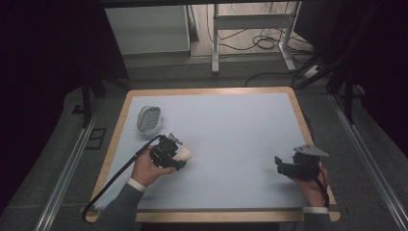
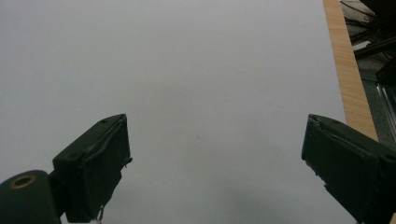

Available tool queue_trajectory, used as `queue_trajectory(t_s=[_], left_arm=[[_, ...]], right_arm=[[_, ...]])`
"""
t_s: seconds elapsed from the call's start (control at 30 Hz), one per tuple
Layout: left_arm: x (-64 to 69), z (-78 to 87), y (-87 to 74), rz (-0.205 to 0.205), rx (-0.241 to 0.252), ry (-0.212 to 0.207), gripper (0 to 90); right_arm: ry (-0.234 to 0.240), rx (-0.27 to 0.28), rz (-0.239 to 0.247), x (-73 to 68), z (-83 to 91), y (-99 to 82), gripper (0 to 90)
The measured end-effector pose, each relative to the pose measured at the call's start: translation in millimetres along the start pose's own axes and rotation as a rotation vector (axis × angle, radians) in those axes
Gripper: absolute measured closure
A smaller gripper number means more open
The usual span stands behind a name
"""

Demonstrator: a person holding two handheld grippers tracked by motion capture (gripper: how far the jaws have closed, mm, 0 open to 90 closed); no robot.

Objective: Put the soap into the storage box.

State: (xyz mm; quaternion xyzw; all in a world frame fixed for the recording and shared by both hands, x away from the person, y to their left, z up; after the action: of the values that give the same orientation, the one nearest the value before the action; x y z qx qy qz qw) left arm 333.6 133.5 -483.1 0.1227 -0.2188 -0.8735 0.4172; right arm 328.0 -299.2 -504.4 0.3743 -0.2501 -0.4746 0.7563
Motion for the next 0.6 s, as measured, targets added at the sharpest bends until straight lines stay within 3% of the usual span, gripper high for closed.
queue_trajectory(t_s=[0.37, 0.6], left_arm=[[-9.2, 10.3, 5.8, -0.001, 0.017, 0.021, 49.5], [-22.4, 14.3, 10.1, 0.016, 0.017, 0.013, 49.5]], right_arm=[[0.006, -0.010, -0.003, 0.2, -1.4, -0.9, 7.7], [0.009, -0.010, -0.009, 1.6, -1.0, -1.5, 7.7]])
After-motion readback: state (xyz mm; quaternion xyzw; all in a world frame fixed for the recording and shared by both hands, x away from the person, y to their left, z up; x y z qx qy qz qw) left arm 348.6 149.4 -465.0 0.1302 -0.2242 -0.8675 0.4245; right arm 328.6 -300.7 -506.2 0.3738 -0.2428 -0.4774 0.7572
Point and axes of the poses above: each handheld gripper's, and its own axes: z roughly backward along the jaws, y roughly out of its top, x roughly to its right, the point moved 1 cm from there along -z, roughly forward along the jaws, and after that the axes turned 7 degrees about y, right-handed, at the moved point
